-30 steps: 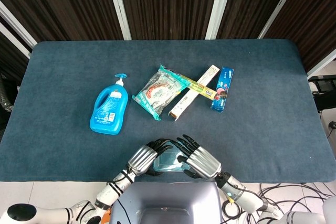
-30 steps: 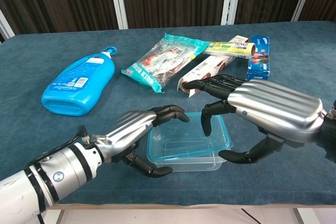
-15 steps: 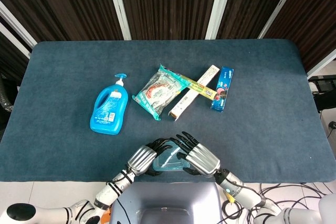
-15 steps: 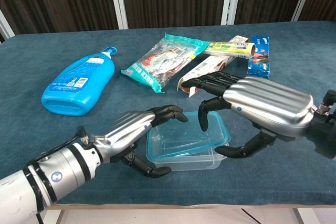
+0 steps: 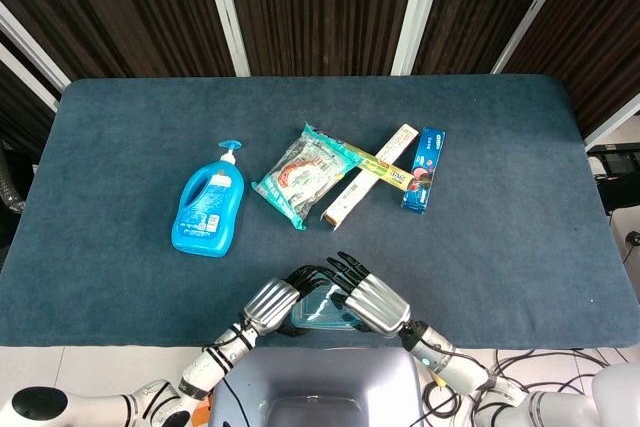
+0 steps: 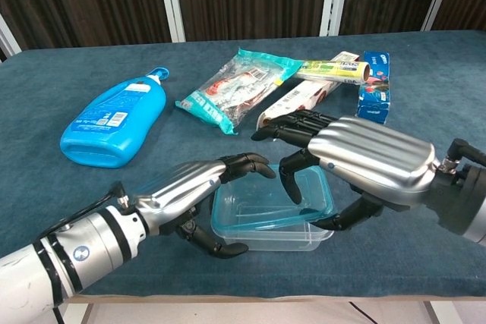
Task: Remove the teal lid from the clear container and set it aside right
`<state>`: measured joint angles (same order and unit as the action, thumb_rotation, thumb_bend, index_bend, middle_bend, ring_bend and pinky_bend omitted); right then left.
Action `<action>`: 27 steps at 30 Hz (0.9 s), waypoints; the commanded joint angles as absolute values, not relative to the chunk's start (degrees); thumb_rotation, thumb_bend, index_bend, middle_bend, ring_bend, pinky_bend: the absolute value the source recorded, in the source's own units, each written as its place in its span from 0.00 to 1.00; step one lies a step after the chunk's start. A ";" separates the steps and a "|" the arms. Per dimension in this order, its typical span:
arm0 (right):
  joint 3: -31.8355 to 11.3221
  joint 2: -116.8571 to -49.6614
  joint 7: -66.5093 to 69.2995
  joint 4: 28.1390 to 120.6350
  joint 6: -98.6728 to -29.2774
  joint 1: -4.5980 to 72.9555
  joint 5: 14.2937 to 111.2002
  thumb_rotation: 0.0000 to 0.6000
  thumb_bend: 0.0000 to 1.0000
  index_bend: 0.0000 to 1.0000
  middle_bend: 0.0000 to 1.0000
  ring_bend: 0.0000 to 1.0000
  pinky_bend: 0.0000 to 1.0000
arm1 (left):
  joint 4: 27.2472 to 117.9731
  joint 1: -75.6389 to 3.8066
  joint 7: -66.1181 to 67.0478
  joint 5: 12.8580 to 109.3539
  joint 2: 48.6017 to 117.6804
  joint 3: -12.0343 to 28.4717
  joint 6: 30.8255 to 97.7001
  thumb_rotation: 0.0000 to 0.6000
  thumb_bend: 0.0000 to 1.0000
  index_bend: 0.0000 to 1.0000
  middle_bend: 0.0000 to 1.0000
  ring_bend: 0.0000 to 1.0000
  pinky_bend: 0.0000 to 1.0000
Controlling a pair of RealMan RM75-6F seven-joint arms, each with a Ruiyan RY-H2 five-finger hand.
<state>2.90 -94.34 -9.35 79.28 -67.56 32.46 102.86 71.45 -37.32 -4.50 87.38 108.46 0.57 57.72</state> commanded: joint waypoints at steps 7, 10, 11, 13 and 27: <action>3.43 -95.20 -8.06 77.76 -68.88 32.61 103.75 1.00 0.45 0.67 0.13 0.00 0.00 | 71.00 -37.11 -11.40 89.16 109.14 0.89 60.40 1.00 0.25 0.00 0.02 0.00 0.16; 3.46 -95.21 -7.97 77.48 -69.69 32.52 104.08 1.00 0.49 0.69 0.13 0.00 0.00 | 70.85 -36.78 -13.80 89.66 109.49 1.13 61.91 1.00 0.25 0.00 0.00 0.00 0.10; 3.47 -95.23 -8.01 77.36 -69.93 32.49 104.19 1.00 0.49 0.69 0.13 0.00 0.00 | 70.89 -36.73 -14.49 89.78 109.50 1.20 62.24 1.00 0.25 0.00 0.00 0.00 0.09; 3.55 -95.21 -8.05 77.20 -70.32 32.42 104.37 1.00 0.50 0.70 0.14 0.00 0.01 | 70.94 -36.57 -15.94 90.05 109.52 1.24 62.95 1.00 0.25 0.00 0.00 0.00 0.06; 2.75 -95.32 -9.89 75.75 -78.21 32.26 109.57 1.00 0.51 0.75 0.18 0.05 0.06 | 69.90 -35.89 -16.55 89.93 107.91 2.53 65.68 1.00 0.26 0.00 0.00 0.00 0.02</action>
<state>3.05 -95.57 -9.34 75.51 -77.77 32.22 109.12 70.00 -35.95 -16.66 90.12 108.13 2.34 65.59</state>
